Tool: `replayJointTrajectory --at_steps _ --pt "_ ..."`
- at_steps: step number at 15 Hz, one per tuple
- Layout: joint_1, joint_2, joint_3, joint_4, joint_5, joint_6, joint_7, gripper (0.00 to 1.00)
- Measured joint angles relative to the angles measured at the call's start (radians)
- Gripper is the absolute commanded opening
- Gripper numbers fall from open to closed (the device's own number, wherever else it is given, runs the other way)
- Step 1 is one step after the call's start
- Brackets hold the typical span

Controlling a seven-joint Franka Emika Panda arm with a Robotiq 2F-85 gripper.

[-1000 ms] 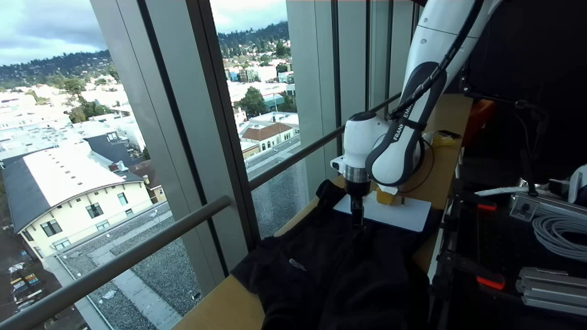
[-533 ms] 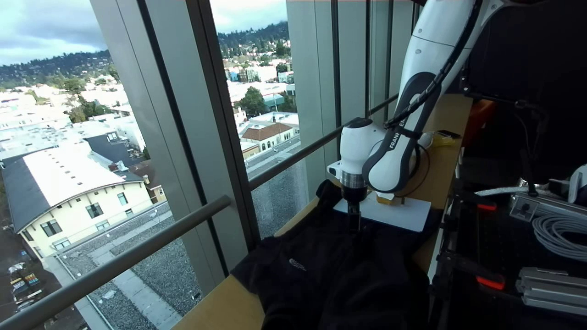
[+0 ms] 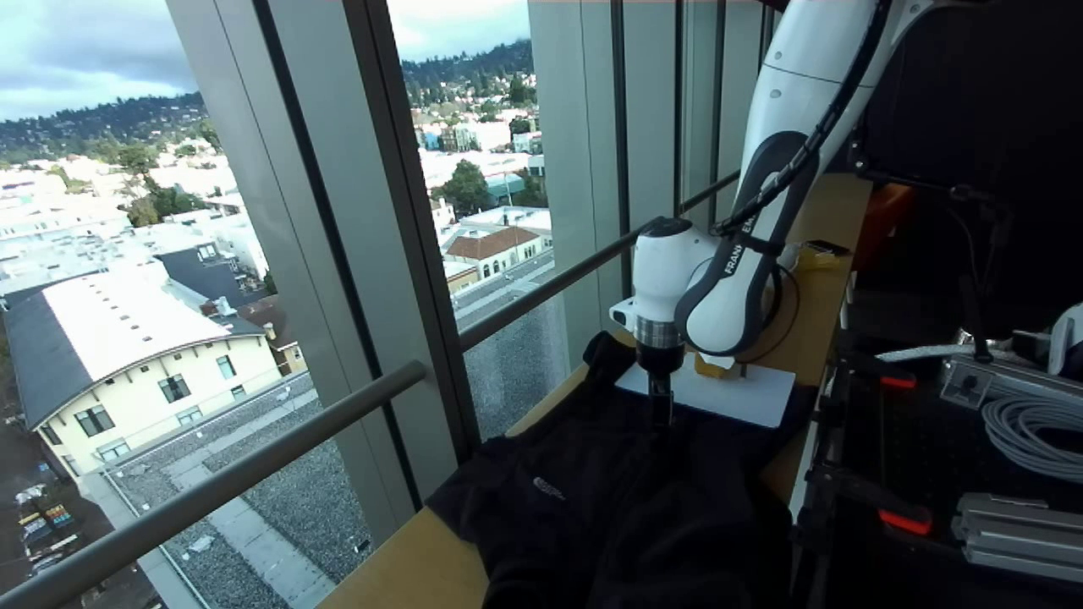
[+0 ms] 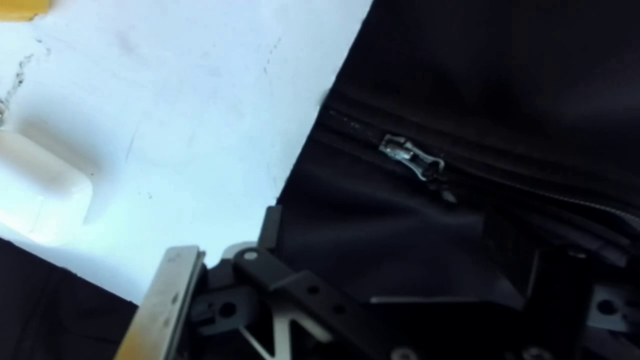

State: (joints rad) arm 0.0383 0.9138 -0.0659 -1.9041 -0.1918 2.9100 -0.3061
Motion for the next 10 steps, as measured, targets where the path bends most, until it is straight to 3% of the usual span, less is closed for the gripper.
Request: replayJointTrajectory --at_steps 10 --pt "0.055 0.0 -0.075 -0.012 -0.063 0.0 0.038 1.0"
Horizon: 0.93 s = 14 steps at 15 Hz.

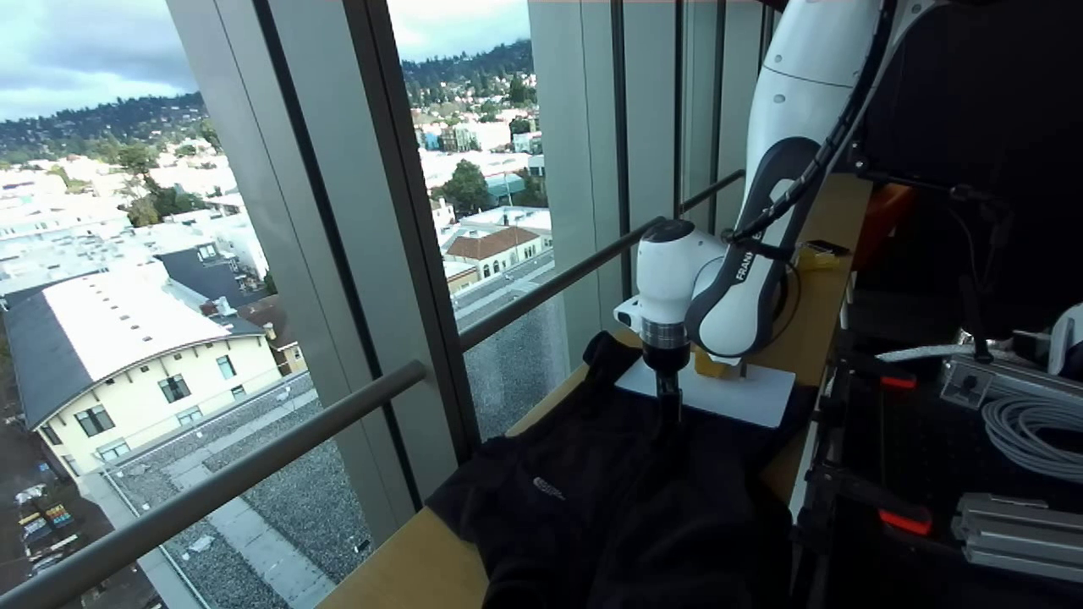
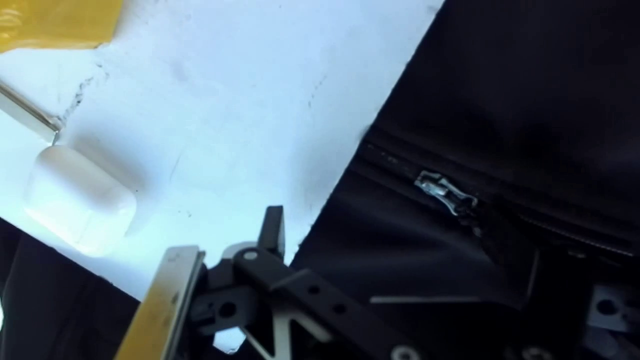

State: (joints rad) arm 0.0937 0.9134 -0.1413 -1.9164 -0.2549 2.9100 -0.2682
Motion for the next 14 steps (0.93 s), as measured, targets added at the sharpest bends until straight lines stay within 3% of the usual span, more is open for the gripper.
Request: replayJointTrajectory --at_steps 9,14 --pt "0.005 0.0 -0.038 -0.011 -0.019 0.001 0.004 1.0" --pt "0.043 -0.001 -0.037 0.003 -0.034 0.016 0.005 1.0"
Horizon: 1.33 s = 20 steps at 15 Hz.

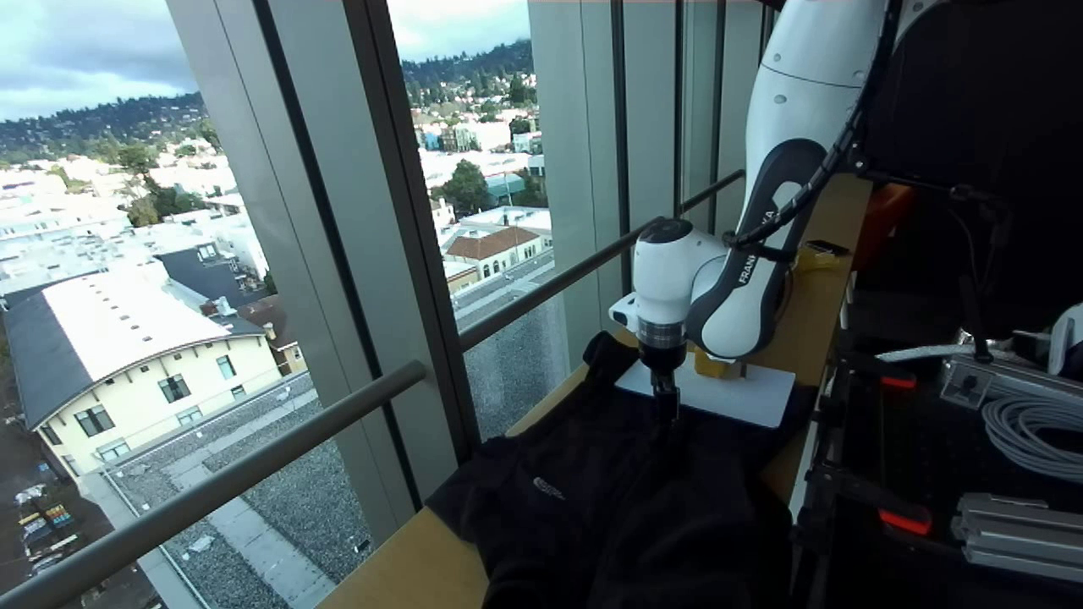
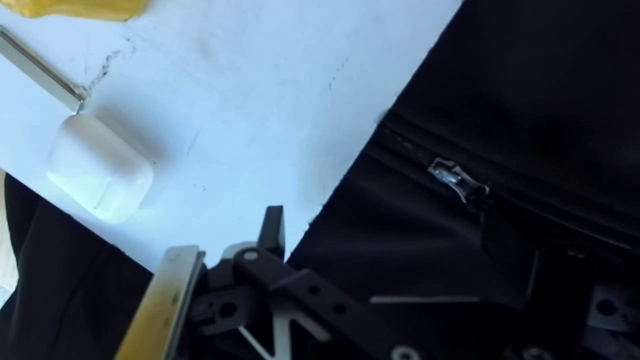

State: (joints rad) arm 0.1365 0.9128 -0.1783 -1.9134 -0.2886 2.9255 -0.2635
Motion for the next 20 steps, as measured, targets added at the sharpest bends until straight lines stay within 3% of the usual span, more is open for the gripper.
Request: replayJointTrajectory --at_steps 6,20 --pt "0.037 0.004 0.012 0.014 0.0 0.0 0.0 1.0" --pt "0.036 0.012 0.013 0.004 0.0 0.0 0.0 1.0"
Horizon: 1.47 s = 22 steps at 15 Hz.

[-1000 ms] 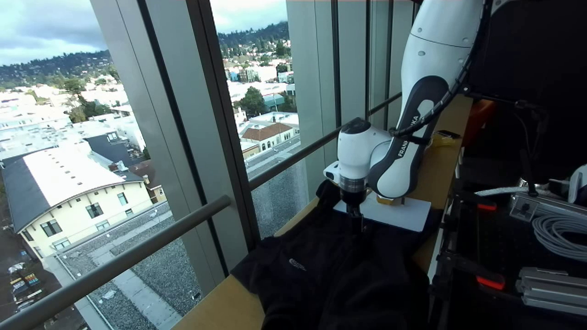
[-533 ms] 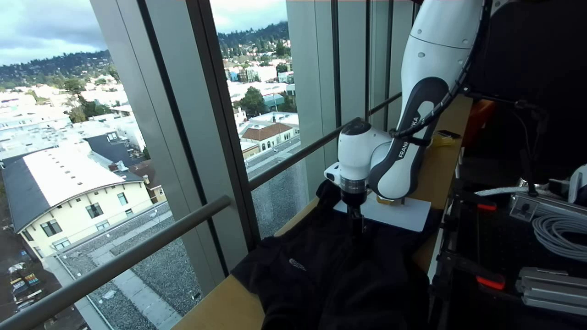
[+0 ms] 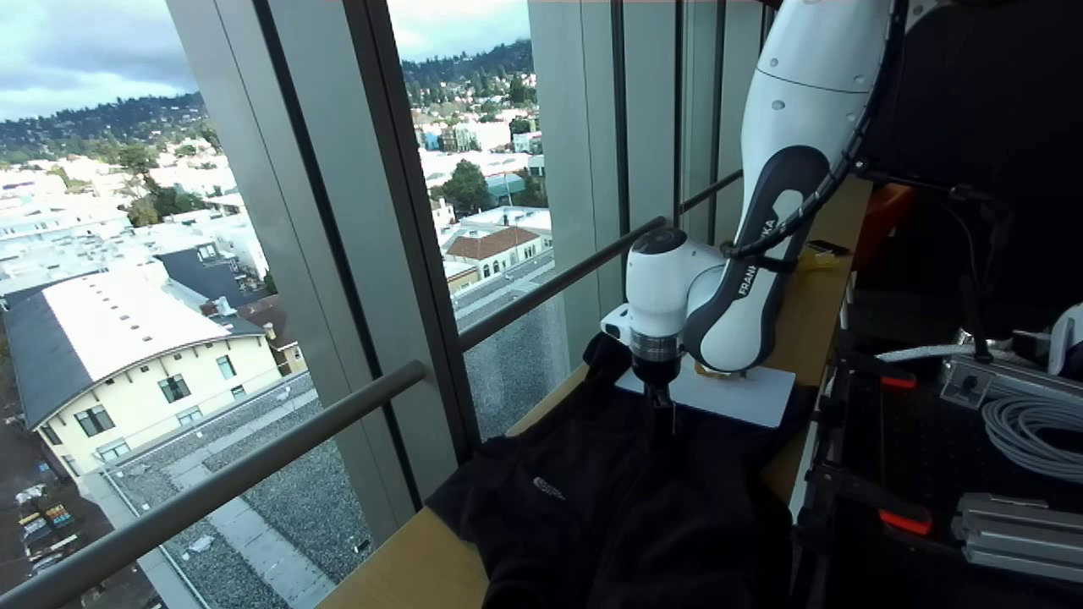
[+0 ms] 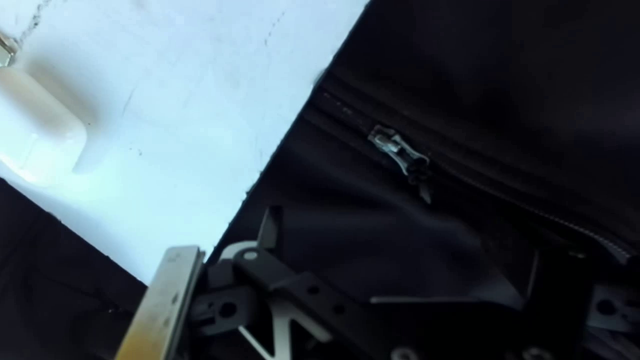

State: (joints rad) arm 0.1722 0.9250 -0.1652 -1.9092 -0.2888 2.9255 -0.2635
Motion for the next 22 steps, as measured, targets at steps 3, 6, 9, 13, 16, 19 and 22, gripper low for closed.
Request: replayJointTrajectory --at_steps 3,6,9,13,16,19,22 --pt "-0.001 0.0 -0.004 -0.005 0.0 0.0 0.0 1.0" --pt "-0.002 0.0 -0.017 -0.007 0.0 0.0 0.0 1.0" --pt "-0.006 0.0 -0.032 -0.008 -0.001 0.0 0.0 1.0" --pt "-0.012 0.0 -0.051 -0.01 -0.002 0.0 0.0 1.0" --pt "-0.012 -0.001 -0.063 -0.011 -0.003 0.0 0.0 1.0" --pt "-0.012 -0.003 -0.069 -0.01 -0.003 0.0 0.0 1.0" --pt "-0.012 -0.003 -0.075 -0.01 -0.003 0.0 0.0 1.0"
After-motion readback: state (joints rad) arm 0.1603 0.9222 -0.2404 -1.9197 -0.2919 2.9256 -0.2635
